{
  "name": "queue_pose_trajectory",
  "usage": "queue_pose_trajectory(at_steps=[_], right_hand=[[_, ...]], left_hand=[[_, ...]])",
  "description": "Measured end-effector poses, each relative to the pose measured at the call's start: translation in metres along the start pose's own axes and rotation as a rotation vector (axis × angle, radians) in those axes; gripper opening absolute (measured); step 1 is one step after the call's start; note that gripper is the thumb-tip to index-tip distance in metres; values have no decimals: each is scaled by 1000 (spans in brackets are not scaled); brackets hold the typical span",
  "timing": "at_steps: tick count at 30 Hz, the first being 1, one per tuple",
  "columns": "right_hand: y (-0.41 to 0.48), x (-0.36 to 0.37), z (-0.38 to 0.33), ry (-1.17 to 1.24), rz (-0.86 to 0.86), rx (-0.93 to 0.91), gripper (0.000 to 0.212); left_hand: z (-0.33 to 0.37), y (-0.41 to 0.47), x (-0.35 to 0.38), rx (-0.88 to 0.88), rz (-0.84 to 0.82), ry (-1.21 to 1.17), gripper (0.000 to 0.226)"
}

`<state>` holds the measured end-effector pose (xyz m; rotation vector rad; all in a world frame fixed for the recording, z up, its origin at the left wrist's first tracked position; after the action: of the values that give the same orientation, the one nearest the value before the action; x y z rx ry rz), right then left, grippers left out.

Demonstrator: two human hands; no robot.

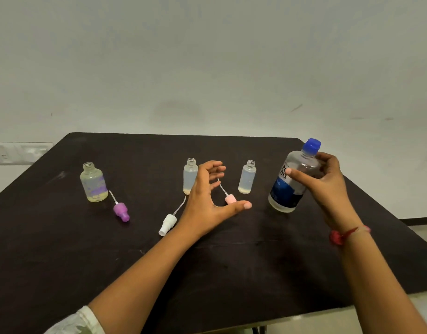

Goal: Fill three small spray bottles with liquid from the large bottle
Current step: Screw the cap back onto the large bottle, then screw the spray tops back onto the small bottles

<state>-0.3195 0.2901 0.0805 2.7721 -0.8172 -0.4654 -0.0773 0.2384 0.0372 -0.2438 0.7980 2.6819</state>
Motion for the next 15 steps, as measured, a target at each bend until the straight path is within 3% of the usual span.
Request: queue_pose_trajectory(at_steps=[5,15], right_hand=[[21,7,20,-20,50,-25,81],[45,13,26,-65,59,-34,98]], left_hand=[[-3,-1,3,-7,-24,28,88],[-11,0,2,-31,-21,49,84]])
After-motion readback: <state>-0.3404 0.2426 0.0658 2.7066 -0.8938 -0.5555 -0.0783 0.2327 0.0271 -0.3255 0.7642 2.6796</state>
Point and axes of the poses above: each hand's wrist, its own y-axis towards the middle knuckle, its own x-axis out of the palm, z = x × y, the point moved 4 cm from there along y, towards the middle knuckle, and after that the axes turned 3 degrees about -z, right-handed, at the moved point
